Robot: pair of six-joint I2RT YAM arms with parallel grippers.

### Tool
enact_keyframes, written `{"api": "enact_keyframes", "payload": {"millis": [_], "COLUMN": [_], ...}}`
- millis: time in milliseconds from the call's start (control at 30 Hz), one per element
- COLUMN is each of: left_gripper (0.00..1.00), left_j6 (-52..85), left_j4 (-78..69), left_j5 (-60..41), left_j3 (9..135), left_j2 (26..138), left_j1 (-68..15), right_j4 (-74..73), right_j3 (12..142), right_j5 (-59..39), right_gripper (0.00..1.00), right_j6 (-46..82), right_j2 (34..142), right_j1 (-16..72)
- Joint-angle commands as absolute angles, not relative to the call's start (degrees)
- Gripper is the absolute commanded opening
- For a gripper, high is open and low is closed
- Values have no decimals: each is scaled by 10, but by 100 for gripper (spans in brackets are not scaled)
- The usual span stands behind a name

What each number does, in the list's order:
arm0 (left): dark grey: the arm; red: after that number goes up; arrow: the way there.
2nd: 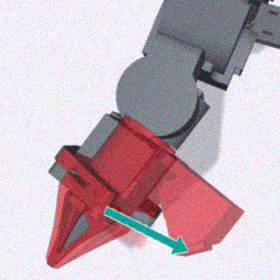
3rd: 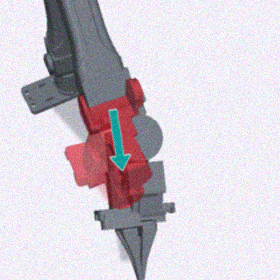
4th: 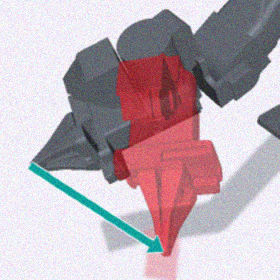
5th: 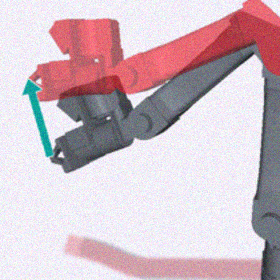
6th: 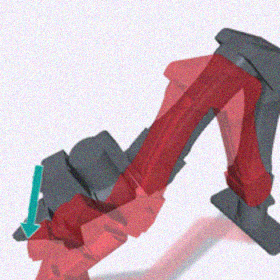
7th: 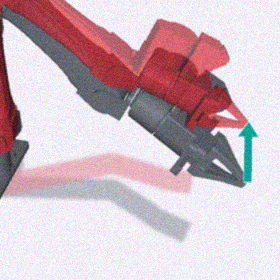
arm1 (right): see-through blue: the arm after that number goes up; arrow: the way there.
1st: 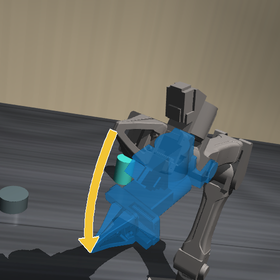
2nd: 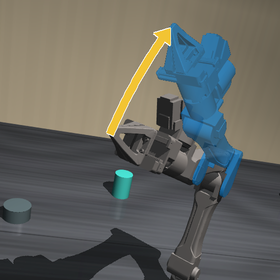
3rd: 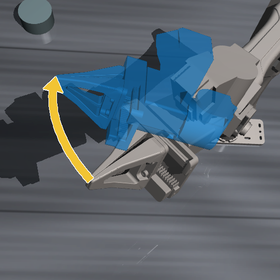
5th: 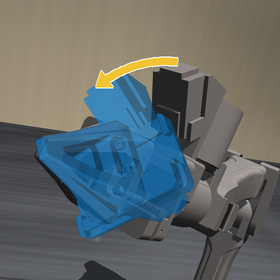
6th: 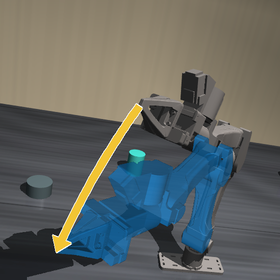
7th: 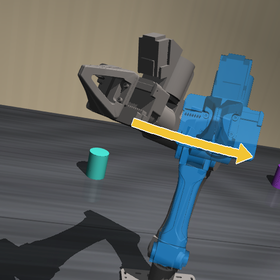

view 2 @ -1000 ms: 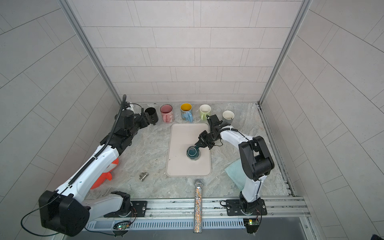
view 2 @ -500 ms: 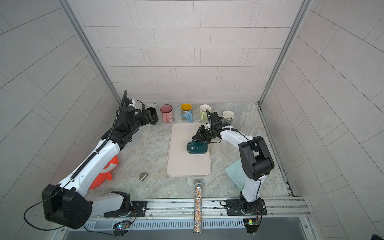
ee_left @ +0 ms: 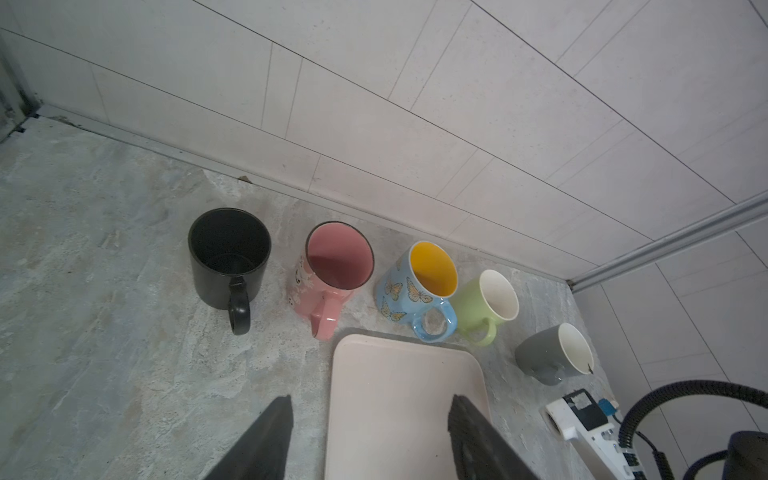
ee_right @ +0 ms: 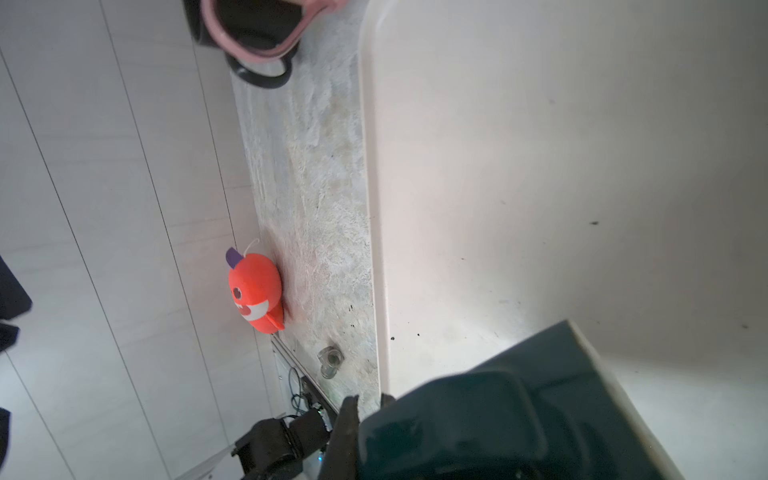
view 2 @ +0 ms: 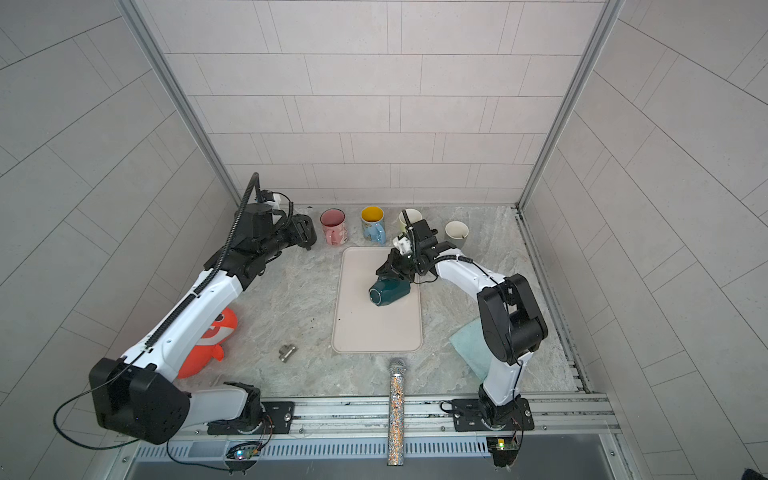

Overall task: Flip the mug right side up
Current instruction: 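Lift and tilt the dark green mug upward with the right gripper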

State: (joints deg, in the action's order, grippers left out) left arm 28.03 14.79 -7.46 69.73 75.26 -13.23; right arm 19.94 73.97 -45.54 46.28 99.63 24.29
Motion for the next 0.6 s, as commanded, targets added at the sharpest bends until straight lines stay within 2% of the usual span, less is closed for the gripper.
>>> {"api": "enact_keyframes", "payload": {"millis": [0, 167, 300, 567], "left_gripper": [65, 63, 62, 62], "left_j6": [245, 243, 273, 297], "left_j4": [198, 239, 234, 238], "left_j5": [-143, -219, -275, -388], "left_j3": [738, 758, 758, 774], "left_j2": [761, 775, 771, 751], "left_j1": [-130, -129, -129, -132], "right_j4": [222, 197, 158, 230], "right_j3": [776, 767, 730, 757], "right_j5": [-445, -417, -351, -302], "right_gripper": [0, 0, 0, 0], "right_j6": [317, 192, 101, -19], "right_j2": [928, 878, 823, 813], "right_j1": [271, 307, 348, 386]}}
